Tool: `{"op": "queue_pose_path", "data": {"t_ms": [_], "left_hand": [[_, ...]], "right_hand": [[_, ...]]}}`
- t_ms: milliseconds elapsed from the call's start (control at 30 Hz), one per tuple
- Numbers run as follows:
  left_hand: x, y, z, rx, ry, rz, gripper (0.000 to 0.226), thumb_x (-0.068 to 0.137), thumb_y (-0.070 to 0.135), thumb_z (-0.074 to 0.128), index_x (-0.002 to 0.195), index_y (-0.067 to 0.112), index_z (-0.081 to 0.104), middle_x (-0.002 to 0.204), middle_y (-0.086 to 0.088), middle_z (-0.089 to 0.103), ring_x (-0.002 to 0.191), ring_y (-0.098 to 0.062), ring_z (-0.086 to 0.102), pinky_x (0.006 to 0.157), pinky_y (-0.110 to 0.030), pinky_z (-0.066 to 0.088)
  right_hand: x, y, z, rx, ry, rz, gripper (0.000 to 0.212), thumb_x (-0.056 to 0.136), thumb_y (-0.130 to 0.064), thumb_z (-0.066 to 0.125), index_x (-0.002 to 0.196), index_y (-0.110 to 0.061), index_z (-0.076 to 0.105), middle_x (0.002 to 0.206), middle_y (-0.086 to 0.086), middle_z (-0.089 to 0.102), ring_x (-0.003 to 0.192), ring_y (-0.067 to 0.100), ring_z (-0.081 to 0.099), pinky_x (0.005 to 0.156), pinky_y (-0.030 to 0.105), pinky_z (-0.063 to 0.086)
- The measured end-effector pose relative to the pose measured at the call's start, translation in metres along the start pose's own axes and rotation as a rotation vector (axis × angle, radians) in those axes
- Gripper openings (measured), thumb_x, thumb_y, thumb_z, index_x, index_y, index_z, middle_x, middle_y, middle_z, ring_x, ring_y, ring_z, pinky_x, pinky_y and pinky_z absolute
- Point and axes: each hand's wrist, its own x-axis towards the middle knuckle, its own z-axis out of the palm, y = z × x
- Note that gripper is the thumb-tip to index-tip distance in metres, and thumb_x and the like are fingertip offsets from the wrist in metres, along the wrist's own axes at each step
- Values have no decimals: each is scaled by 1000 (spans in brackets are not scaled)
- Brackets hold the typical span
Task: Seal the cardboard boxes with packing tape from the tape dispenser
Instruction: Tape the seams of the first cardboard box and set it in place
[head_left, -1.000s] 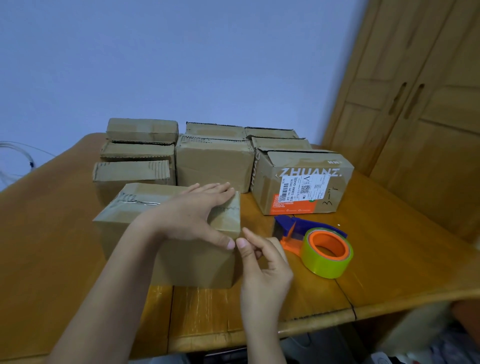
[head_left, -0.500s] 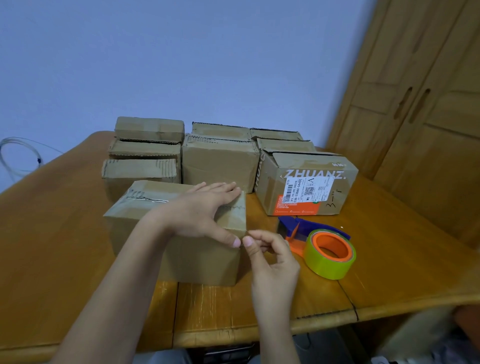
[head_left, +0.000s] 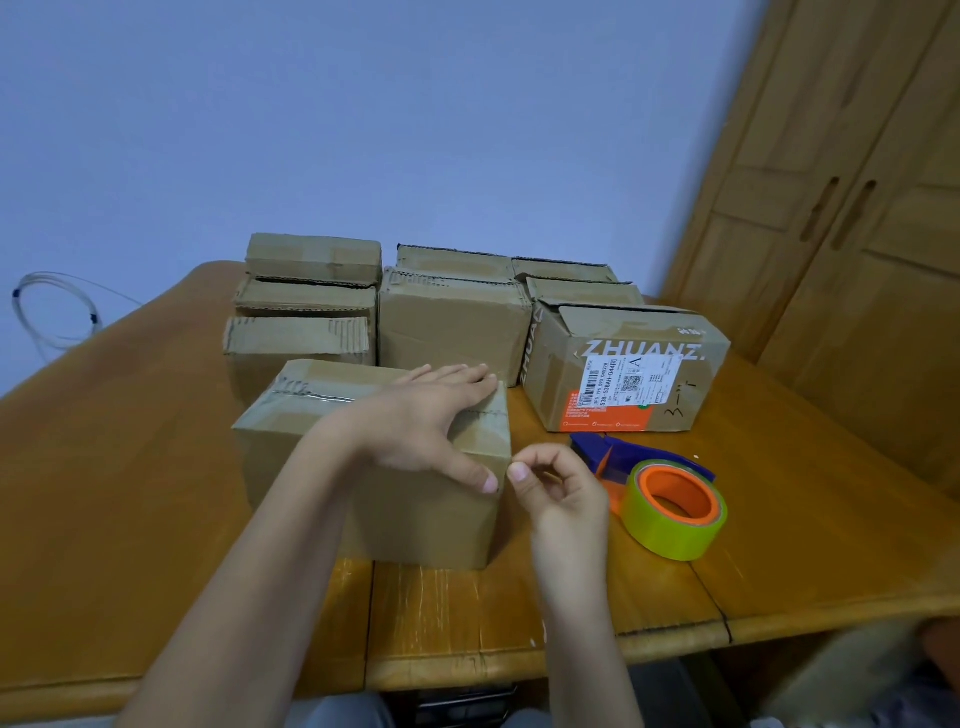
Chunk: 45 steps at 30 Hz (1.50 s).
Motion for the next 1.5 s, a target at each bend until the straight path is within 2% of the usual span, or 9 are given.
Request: {"op": "queue_pose_path", "data": {"t_ms": [267,500,700,867,1000,1133,1267,1400,1500], "left_hand": [[1,1,0,-2,1,20,103,79,57,65,153,22,2,161,5,-7,146,-6,-8,115,-24,-8],[2,5,-1,38,-18,-3,106,79,59,64,154,21,-2,161,3,-10,147,-9,-9,115,-27,-8],[1,5,-2,0,-13,-15,105,79,58,65,154,21,0,161,3,-8,147,-10,-8,118,-30,-7],[-2,6,-5,-183,-6,-52,104,73,64,64,153,21,15,161,4,9,147,-10,10,118,-29,7],[-8,10,-4,-748,478,-147,65,75,40,50,136,18,51,134,-2,56,122,-15,53,104,-30,40],[-35,1,-10,-458,842,-227,48,87,38,46,130,20,56,121,1,65,109,-19,61,94,-34,47],[-70,-22,-15,-122,687,-325,55,95,53,43,142,25,45,148,4,43,132,-17,44,99,-35,37],[-87,-33,4,106,321,-342,116,56,93,-3,151,32,24,160,6,14,148,-14,9,117,-42,17],[-84,-35,6,255,232,-366,138,36,99,-15,153,31,11,161,9,6,148,-11,3,113,-37,29]], "right_hand": [[10,-5,-3,269,-102,82,30,75,14,66,83,-16,65,79,-9,66,74,0,58,66,12,46],[63,4,-15,17,-540,120,107,47,-16,89,129,-61,38,130,-4,41,115,14,47,87,29,50],[71,8,-20,-228,-573,-144,81,61,-64,75,135,-51,43,139,-9,37,134,2,32,112,21,30],[49,-7,-29,-52,-250,-171,29,95,-26,53,120,-38,56,130,-18,52,121,-14,43,100,11,35],[35,-22,-15,-205,-235,-248,34,91,-45,54,125,-43,51,130,-23,51,124,-10,43,101,8,32],[24,-33,8,-501,-331,-467,48,89,-44,43,133,-28,55,135,-9,53,129,10,43,110,25,31],[17,-31,20,-788,-429,-509,59,88,-55,37,140,-29,47,145,-5,44,137,17,34,115,44,27],[16,-23,25,-914,-388,-541,59,86,-58,37,133,-27,55,138,-4,52,131,23,41,104,48,41],[17,-21,24,-879,-381,-552,52,87,-53,51,131,-27,56,135,-4,54,131,24,41,97,44,47]]}}
